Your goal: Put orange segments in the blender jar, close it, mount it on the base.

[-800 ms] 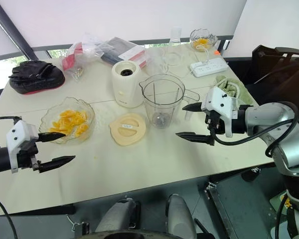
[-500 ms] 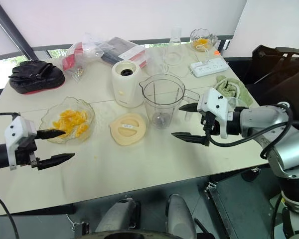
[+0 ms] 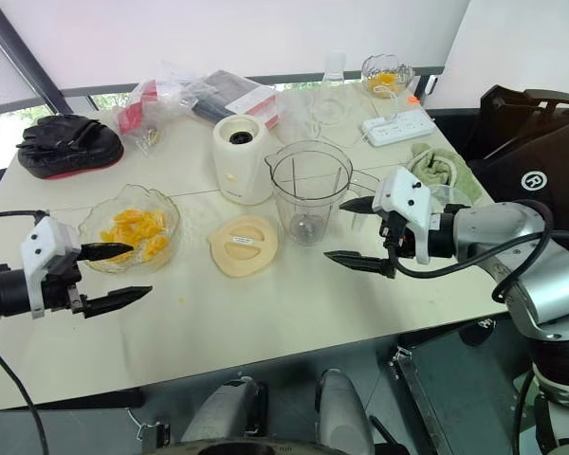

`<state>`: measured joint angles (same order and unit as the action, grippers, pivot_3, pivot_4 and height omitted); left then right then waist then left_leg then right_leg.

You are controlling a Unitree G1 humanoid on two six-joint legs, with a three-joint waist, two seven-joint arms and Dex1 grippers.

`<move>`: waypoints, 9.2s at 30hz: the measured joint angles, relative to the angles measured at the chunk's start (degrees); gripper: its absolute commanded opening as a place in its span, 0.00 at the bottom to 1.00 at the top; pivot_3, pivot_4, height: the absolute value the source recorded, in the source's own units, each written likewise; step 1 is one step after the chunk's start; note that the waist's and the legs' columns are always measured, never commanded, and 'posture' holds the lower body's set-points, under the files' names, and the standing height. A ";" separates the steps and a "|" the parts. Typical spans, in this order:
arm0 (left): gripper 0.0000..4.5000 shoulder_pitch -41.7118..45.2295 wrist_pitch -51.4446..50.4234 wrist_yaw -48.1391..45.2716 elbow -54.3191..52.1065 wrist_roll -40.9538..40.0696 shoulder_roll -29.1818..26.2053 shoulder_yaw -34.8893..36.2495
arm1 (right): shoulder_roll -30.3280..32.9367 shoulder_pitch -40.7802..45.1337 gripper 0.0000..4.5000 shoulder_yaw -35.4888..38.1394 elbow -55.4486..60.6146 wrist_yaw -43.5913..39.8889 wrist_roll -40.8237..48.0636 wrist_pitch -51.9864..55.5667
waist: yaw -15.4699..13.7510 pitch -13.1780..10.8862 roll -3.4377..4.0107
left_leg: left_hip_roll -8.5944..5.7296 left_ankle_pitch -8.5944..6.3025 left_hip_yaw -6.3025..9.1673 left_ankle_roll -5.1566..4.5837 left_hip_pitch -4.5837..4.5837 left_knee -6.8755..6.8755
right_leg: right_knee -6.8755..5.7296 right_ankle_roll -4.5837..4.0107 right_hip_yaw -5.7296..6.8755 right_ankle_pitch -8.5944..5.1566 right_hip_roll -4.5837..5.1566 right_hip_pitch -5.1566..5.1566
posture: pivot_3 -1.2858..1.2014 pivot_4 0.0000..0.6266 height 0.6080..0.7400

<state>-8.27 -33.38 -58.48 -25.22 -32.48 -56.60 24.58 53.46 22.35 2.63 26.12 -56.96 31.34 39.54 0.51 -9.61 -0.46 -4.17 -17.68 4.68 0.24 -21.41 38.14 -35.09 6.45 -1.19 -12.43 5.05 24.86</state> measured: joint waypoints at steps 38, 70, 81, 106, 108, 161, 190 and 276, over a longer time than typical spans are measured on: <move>1.00 45.11 16.11 6.17 65.37 31.49 12.32 -27.95 | -4.36 -5.39 0.99 -3.03 4.92 8.87 -2.00 -0.27 | -1.05 0.00 -0.16 | -0.12 0.01 -0.11 -0.02 -0.35 0.12 | -0.25 0.15 0.10 0.09 -0.06 0.48 | 0.52 0.24 1.00; 1.00 46.65 -5.35 10.33 62.21 26.72 17.98 -25.68 | -5.04 -4.58 0.99 -4.54 4.98 8.41 -5.31 -1.32 | -1.22 0.04 -0.20 | -0.14 0.03 -0.12 0.01 -0.21 0.19 | -0.40 0.15 0.10 0.09 -0.05 0.37 | 0.52 0.24 1.00; 0.36 46.28 -7.62 10.00 62.11 26.60 17.55 -25.47 | -5.12 -3.36 1.00 -4.54 4.87 8.82 -5.81 -1.43 | -1.16 0.07 -0.19 | -0.14 0.02 -0.11 0.00 -0.06 0.18 | -0.41 0.15 0.09 0.09 -0.04 0.22 | 0.52 0.24 1.00; 0.36 38.73 -17.87 12.38 45.70 7.34 15.46 -2.82 | -7.62 -0.07 1.00 -7.82 0.62 7.11 -8.69 -3.91 | -0.83 0.03 -0.24 | -0.13 0.22 -0.09 0.36 -0.23 0.16 | -0.48 0.15 0.06 0.09 -0.02 0.46 | 0.52 0.24 1.00; 0.48 36.70 -19.00 11.95 43.60 7.03 13.87 -3.93 | -7.90 0.13 1.00 -8.11 0.48 6.97 -8.76 -4.03 | -0.83 0.03 -0.24 | -0.13 0.22 -0.09 0.36 -0.22 0.15 | -0.48 0.15 0.06 0.09 -0.02 0.46 | 0.52 0.24 1.00; 0.01 39.75 -14.05 7.51 47.19 10.09 13.51 -9.50 | -9.97 0.01 1.00 -9.01 0.12 8.39 -10.33 -5.22 | -0.81 0.04 -0.30 | -0.14 0.21 -0.12 0.34 -0.18 0.16 | -0.56 0.15 0.05 0.09 -0.02 0.46 | 0.52 0.24 1.00; 0.01 75.43 -1.58 5.56 52.98 5.28 34.92 -23.18 | -10.29 -1.26 1.00 -8.80 2.81 9.19 -10.47 -2.25 | -1.24 -0.04 -0.51 | -0.22 0.23 0.03 0.38 -0.69 0.73 | -0.56 0.16 0.23 0.10 -0.05 0.55 | 0.52 0.24 1.00; 1.00 33.02 1.31 -0.54 15.52 10.04 26.86 -32.73 | -34.44 -21.09 1.00 23.05 -22.23 56.48 -23.55 -30.32 | -0.79 -0.05 -0.02 | -0.22 -0.09 -0.17 -0.19 0.02 0.87 | -0.85 0.28 -0.11 0.14 -0.07 0.01 | 0.52 0.24 1.00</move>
<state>24.75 -32.07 -59.03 -9.70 -22.44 -29.74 -8.15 19.02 1.26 25.68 3.88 -0.47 7.78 9.22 -0.28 -9.66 -0.47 -4.39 -17.78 4.51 0.05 -21.39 39.02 -35.94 6.73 -1.31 -12.29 4.98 24.87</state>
